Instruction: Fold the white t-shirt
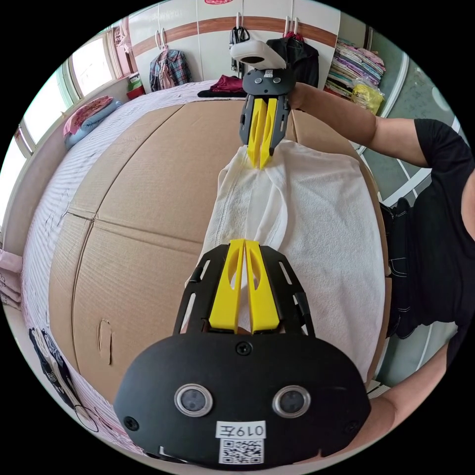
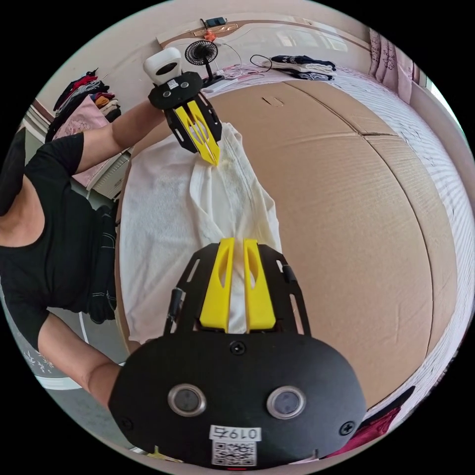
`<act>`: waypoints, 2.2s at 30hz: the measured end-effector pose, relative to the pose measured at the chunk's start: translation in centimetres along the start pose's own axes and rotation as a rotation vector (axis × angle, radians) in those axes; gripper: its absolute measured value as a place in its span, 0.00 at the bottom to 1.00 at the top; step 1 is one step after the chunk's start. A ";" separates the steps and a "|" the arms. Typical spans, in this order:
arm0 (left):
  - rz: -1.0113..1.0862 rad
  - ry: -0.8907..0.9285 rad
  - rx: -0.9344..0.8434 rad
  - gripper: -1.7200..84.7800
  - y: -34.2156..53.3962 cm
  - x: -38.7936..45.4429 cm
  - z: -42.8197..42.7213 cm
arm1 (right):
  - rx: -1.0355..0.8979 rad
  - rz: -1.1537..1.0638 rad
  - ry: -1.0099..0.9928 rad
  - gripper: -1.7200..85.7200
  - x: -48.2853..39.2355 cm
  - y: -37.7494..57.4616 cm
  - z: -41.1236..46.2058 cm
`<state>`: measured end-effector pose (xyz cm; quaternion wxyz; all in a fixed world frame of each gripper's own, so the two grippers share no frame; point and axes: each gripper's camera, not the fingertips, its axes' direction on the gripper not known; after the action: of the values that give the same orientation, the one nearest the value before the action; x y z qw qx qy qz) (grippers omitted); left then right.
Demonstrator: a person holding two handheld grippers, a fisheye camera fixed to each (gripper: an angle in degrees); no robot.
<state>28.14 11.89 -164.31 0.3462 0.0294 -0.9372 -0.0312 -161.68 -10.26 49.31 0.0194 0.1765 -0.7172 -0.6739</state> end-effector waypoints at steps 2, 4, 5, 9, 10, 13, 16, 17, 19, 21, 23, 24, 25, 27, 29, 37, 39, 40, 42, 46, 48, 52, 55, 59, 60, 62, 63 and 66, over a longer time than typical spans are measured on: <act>-0.001 0.003 0.002 0.03 0.0 0.0 0.0 | 0.034 -0.004 0.005 0.03 -0.1 0.0 -0.7; 0.001 0.002 0.002 0.03 -0.1 0.1 0.0 | 0.034 -0.010 0.001 0.02 -0.1 -0.2 -0.9; 0.002 0.002 0.000 0.03 -0.1 0.2 0.0 | 0.021 -0.012 -0.003 0.02 -0.1 -0.4 -0.8; 0.002 0.003 0.001 0.03 -0.1 0.3 -0.3 | -0.025 -0.014 -0.014 0.01 -0.1 -0.9 -0.1; 0.001 0.003 0.002 0.03 -0.1 0.3 -0.3 | -0.030 -0.010 -0.019 0.02 0.0 -1.0 -0.1; 0.000 0.005 0.004 0.03 0.0 0.3 -0.5 | -0.027 -0.009 -0.023 0.02 -0.1 -1.2 -0.3; -0.003 0.005 0.005 0.03 0.1 0.3 -0.7 | -0.033 -0.015 -0.023 0.02 -0.5 -1.4 -0.4; -0.004 0.007 0.005 0.03 0.2 0.3 -0.7 | -0.034 -0.017 -0.022 0.02 -0.7 -1.4 -0.5; -0.006 0.006 0.005 0.03 0.2 0.3 -0.8 | -0.040 -0.018 -0.020 0.01 -0.9 -1.6 -0.5; -0.007 0.009 0.007 0.03 0.3 0.3 -1.0 | -0.040 -0.025 -0.016 0.01 -1.1 -1.7 -0.7; -0.007 0.007 0.007 0.03 0.3 0.4 -1.1 | -0.043 -0.029 -0.015 0.01 -1.5 -1.9 -0.7; -0.007 0.007 0.007 0.03 0.3 0.4 -1.2 | -0.046 -0.030 -0.015 0.01 -1.6 -1.9 -0.6; -0.007 0.008 0.007 0.03 0.3 0.4 -1.2 | -0.052 -0.030 -0.012 0.01 -1.8 -2.1 -0.5; -0.008 0.008 0.009 0.03 0.4 0.4 -1.4 | -0.050 -0.029 -0.015 0.01 -2.1 -2.2 -0.5; -0.008 0.009 0.010 0.03 0.5 0.5 -1.6 | -0.041 -0.022 -0.021 0.02 -2.4 -2.3 -0.5; -0.008 0.010 0.005 0.03 0.8 0.6 -2.2 | -0.051 -0.037 -0.008 0.01 -4.2 -2.8 -0.1; -0.008 0.009 0.007 0.03 0.9 0.6 -2.5 | -0.050 -0.038 -0.007 0.01 -4.6 -3.0 0.0; -0.009 0.008 0.008 0.03 0.9 0.6 -2.6 | -0.046 -0.039 -0.005 0.01 -4.9 -3.0 -0.1; -0.011 0.009 0.012 0.03 1.1 0.6 -2.9 | -0.031 -0.033 0.005 0.01 -5.3 -3.0 -0.4; -0.015 0.002 0.010 0.03 1.3 0.7 -3.3 | -0.031 -0.019 0.022 0.01 -6.2 -3.3 -0.2; -0.020 -0.008 -0.005 0.03 1.4 0.7 -3.3 | -0.053 -0.012 0.039 0.01 -6.6 -3.5 0.3; -0.030 -0.022 -0.006 0.03 1.5 0.7 -3.6 | -0.027 0.000 0.063 0.01 -7.9 -3.9 0.7; -0.056 -0.036 -0.021 0.03 1.7 0.4 -3.8 | -0.035 0.012 0.057 0.01 -8.4 -4.1 1.4; -0.068 -0.036 -0.017 0.03 2.0 0.5 -4.3 | -0.025 0.019 0.055 0.01 -9.5 -4.3 1.7; -0.065 -0.036 -0.017 0.03 2.1 0.6 -4.4 | -0.029 0.016 0.049 0.01 -9.7 -4.3 1.8; -0.056 -0.058 -0.015 0.03 2.3 1.1 -4.8 | -0.029 0.012 0.072 0.01 -10.7 -4.6 2.0; -0.049 -0.063 -0.011 0.03 2.6 1.2 -5.2 | -0.027 0.015 0.085 0.01 -11.0 -4.7 2.0; -0.094 -0.077 0.034 0.03 3.9 0.6 -7.3 | 0.012 0.024 0.129 0.02 -12.1 -4.9 1.3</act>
<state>32.32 15.45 -158.13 0.3076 0.0782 -0.9477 -0.0325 -149.54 -5.81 46.98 0.0726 0.2108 -0.7205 -0.6567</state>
